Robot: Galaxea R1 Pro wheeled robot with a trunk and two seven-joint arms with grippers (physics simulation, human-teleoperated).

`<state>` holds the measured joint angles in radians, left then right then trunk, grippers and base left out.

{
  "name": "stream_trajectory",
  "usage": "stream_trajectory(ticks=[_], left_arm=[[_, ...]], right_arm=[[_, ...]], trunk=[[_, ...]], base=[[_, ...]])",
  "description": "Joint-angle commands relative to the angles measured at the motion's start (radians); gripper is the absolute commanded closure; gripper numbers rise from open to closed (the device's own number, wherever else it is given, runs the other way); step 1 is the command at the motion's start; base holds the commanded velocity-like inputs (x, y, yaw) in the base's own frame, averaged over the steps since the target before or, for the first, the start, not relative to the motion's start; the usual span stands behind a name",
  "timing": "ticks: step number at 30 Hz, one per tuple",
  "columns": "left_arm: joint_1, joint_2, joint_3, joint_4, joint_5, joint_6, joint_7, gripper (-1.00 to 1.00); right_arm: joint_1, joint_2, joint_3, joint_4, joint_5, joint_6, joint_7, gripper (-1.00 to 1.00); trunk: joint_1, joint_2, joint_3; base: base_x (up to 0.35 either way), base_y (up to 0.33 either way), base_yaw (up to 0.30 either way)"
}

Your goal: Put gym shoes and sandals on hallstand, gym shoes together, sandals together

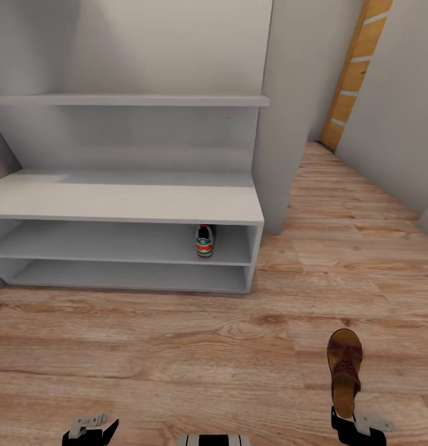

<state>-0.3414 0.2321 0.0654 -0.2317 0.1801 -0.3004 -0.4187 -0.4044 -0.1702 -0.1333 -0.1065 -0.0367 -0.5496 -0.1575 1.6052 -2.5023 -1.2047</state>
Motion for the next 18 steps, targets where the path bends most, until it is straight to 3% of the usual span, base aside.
stream_trajectory(ticks=[1,18], left_arm=[[-0.001,0.000,0.007,0.002,0.004,0.001,-0.009,-1.00],[0.000,0.000,0.007,0.002,0.004,0.000,-0.009,-1.00]], right_arm=[[-0.001,0.000,-0.002,0.001,-0.005,-0.004,0.001,1.00],[-0.001,0.000,-0.002,0.001,-0.005,-0.004,0.001,1.00]], trunk=[[0.000,0.000,-0.001],[0.000,0.000,-0.001]], base=[[0.000,0.307,0.000],[0.000,0.308,0.000]])
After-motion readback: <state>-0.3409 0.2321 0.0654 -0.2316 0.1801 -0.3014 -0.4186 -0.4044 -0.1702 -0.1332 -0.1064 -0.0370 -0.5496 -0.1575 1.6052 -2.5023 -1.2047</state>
